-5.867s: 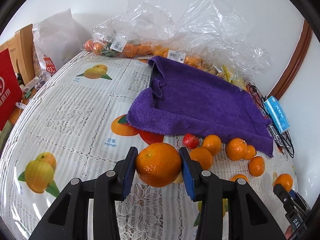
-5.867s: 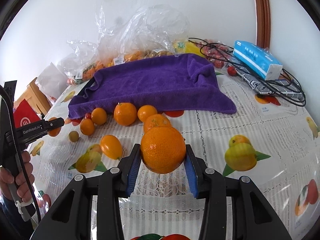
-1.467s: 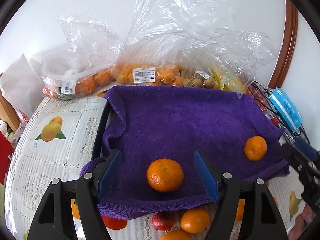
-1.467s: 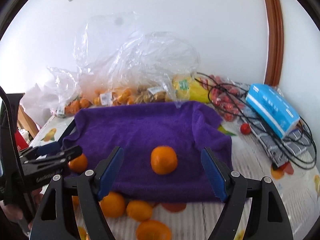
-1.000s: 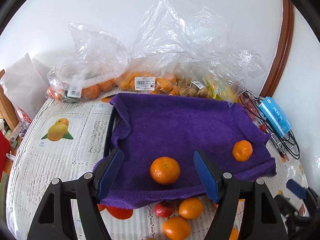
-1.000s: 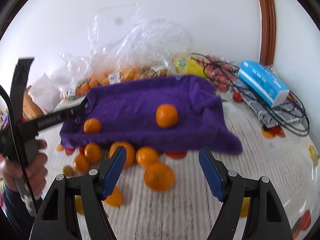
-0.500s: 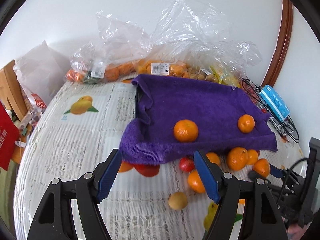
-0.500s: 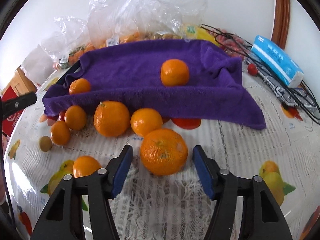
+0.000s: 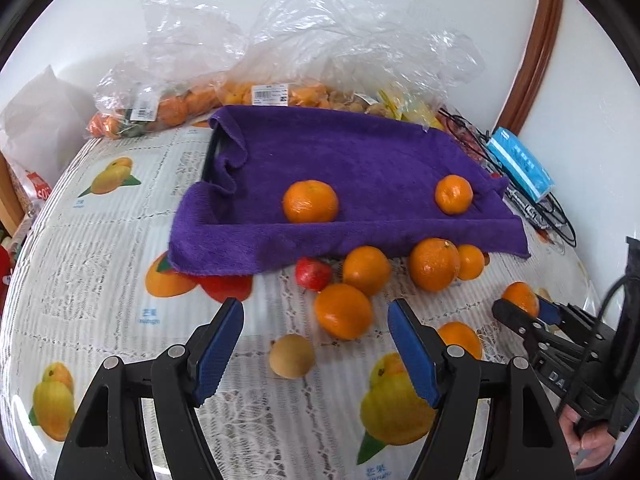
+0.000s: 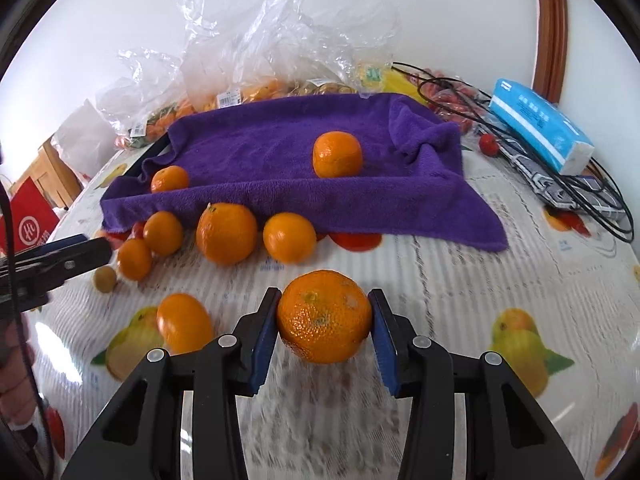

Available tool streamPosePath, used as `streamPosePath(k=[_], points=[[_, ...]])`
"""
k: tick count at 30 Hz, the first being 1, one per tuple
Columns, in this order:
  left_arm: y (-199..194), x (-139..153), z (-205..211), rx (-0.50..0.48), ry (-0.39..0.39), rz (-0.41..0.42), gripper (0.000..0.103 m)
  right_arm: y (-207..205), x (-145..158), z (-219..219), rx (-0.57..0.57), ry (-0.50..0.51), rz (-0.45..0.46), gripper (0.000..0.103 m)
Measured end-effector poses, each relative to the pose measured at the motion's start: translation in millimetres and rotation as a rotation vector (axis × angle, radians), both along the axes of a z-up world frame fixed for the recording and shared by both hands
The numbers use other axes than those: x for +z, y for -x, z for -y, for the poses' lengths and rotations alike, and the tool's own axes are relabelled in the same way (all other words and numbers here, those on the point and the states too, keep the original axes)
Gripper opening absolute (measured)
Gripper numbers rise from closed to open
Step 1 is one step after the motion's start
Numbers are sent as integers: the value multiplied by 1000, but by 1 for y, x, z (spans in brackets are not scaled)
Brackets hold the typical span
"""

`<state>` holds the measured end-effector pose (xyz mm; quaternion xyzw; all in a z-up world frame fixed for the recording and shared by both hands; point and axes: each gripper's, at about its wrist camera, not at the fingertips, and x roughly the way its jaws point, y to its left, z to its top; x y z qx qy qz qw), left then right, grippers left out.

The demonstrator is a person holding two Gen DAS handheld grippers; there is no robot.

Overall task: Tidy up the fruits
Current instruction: 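Close the left gripper on an orange while the right gripper holds its orange, then carry both held oranges over the purple towel and lower them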

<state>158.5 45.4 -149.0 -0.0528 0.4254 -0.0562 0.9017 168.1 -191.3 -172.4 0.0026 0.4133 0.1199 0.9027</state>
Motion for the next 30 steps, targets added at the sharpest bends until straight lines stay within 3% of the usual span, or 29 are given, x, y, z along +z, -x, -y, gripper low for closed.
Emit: streamPosePath(k=[4,7,12,14,17,30], points=[[-6,-9,13,-1,-21,-26,71,5,1,10,18,-68,-31,44],[-11,-15,15,13,-29,-51,65,9,3,14,27,-90,-29,44],[-18,-22,17,15,-41,-75,48,15,1,7,33,-37,-14,44],[-19,-23,20,9,-64,-70,33,16,-1,6,43,-34,-10,44],[-20,-23,24,-10,-89,-62,33,18,-3,5,43,-29,-15,44],[-8,11,15,-5,-10,8,33,18,13,6,34,-32,38,44]])
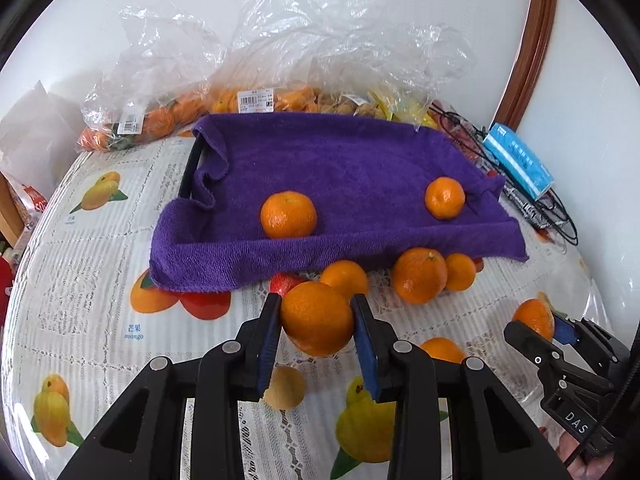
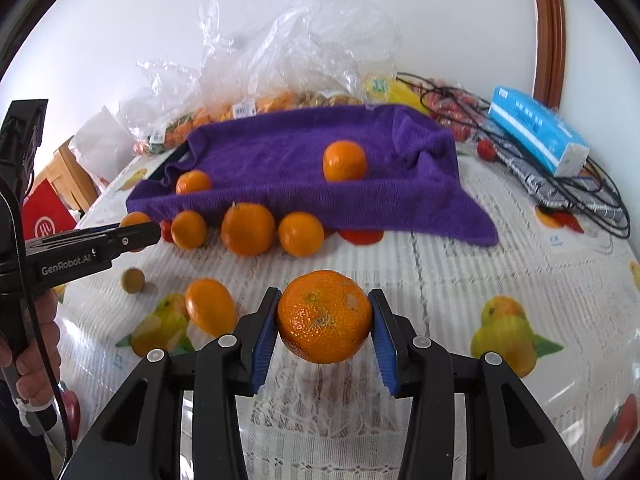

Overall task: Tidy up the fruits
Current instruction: 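Carry both held oranges over the purple towel and lower them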

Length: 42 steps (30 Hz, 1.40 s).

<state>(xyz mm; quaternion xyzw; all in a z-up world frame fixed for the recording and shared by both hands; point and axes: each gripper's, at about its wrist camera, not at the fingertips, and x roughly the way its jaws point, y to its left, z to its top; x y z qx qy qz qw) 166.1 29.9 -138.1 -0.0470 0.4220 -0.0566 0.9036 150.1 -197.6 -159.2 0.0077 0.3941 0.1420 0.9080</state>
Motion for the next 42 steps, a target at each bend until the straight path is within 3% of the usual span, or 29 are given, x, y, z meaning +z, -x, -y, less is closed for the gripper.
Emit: streamPosePath(k=[17,26,33,36,42], points=[[-46,34,-14,71,23,109,33,-59,67,-6,-34,-11,151,44],[-74,41,-16,77,10,132,33,-95,87,-27,-21,-19,185,44],[-89,33,-24,105,-4,154,33,-115,73,-37,7,-49,190,44],[-95,19,-29,123,-8,115,33,-120,55,-36,54,-80,170,44],[-100,2,-34,127,35,58,33,-129,34,-36,32,-52,121,44]])
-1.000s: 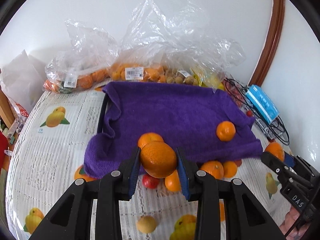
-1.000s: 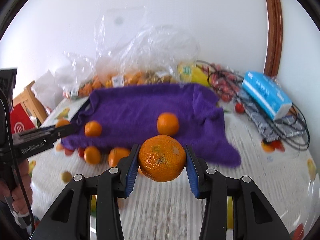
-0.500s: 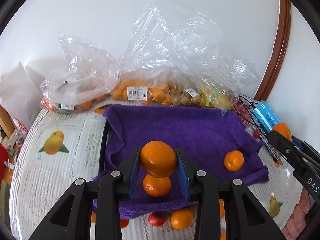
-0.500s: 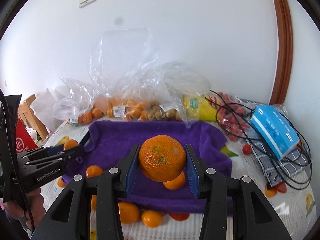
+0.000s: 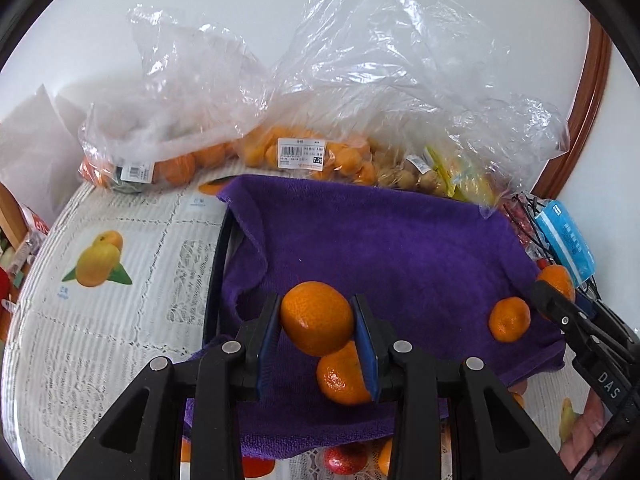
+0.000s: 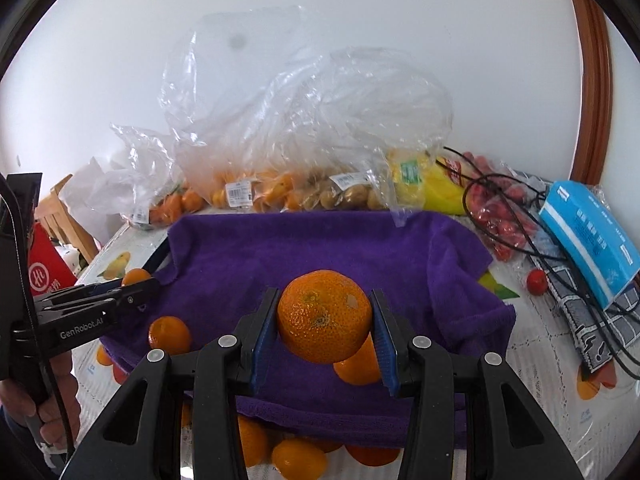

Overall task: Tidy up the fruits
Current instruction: 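Carry both held oranges over the purple towel and lower them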

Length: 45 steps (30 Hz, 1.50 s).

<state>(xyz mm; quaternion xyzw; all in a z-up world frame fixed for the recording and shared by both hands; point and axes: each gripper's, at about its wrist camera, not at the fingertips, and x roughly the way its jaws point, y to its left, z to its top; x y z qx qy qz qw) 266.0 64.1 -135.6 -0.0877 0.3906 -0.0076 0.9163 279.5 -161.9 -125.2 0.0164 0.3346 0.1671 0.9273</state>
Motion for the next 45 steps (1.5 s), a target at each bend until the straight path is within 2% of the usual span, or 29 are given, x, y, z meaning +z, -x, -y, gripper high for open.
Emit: streamPosePath(k=[3,12,17,36,45], points=[[0,-4,1,5,-12,-3,33,-2,-5,-1,7,-14,-15,44],[-4,-11,-1,16,-13,-27,33,6,-10,-19,59,49,14,44],[-4,-11,-3,37,-19,-26,33,6,-17,-29,90,67,-6,44],[-4,-11,-5,47,-18,-50,33,4,-32,-44,92,199,-15,44],[-5,-13,-7,52,-22,-63,33,1,-38,-44,90,214,-44,44]])
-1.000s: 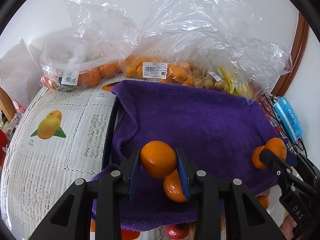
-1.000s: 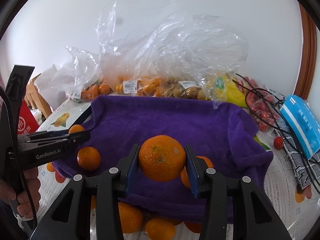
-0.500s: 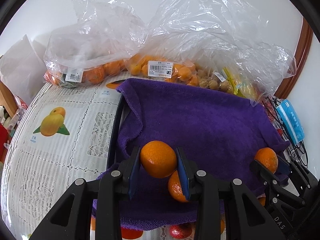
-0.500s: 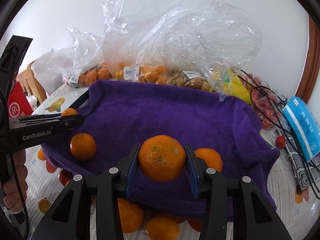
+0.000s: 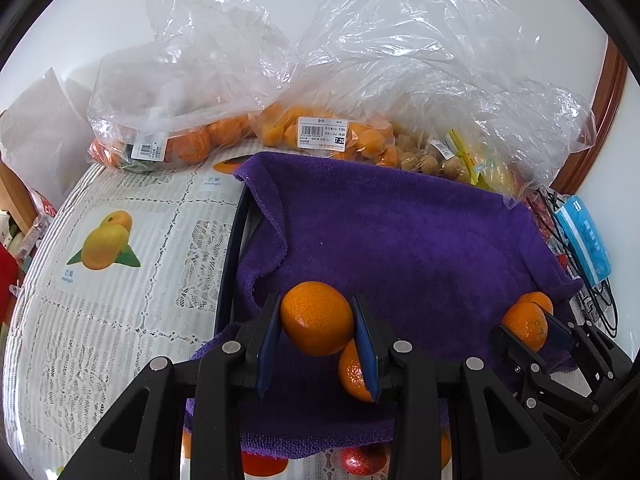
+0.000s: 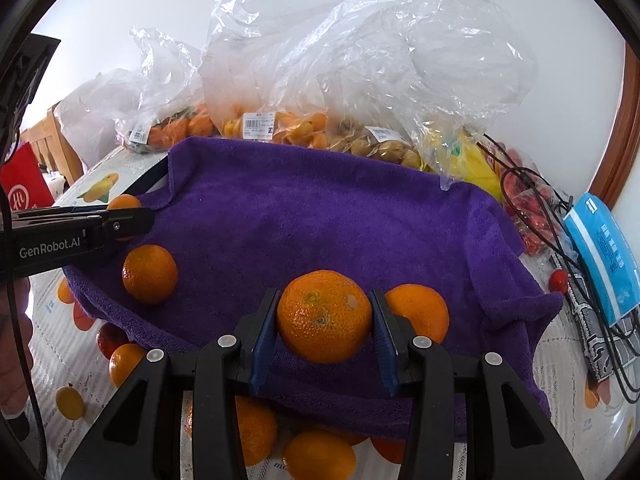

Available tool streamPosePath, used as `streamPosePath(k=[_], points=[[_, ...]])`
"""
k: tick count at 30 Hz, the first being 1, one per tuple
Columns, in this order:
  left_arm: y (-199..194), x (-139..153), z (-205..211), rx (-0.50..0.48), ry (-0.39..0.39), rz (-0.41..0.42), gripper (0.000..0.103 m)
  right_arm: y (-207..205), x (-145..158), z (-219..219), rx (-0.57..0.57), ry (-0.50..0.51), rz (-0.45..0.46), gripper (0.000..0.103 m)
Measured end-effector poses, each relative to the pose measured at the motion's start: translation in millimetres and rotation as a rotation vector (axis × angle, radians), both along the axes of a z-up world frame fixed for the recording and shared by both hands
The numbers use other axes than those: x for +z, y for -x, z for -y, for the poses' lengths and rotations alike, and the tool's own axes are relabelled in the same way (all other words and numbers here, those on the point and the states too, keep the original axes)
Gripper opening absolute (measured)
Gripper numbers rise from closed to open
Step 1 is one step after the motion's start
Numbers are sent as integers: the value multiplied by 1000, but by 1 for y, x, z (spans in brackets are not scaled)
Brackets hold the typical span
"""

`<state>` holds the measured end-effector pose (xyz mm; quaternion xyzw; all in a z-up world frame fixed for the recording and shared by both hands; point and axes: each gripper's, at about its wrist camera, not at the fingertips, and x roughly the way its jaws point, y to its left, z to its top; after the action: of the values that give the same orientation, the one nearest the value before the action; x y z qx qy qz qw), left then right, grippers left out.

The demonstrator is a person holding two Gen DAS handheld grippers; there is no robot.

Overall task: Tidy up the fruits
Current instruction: 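Carry both held oranges over the purple towel and lower them, then open both grippers to release the oranges on the towel and withdraw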

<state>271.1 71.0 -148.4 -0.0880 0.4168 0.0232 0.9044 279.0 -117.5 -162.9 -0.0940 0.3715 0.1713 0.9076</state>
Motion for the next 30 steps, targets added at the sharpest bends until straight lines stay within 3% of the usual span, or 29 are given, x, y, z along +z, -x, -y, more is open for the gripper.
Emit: streamPosePath(k=[26,30], points=[[-5,-14,1,12,-7,-60,33,5,16,12,-43,-43,45,46],[-5,-14,2,8,-10,-62,33,6,17,13,-50,-46,55,51]])
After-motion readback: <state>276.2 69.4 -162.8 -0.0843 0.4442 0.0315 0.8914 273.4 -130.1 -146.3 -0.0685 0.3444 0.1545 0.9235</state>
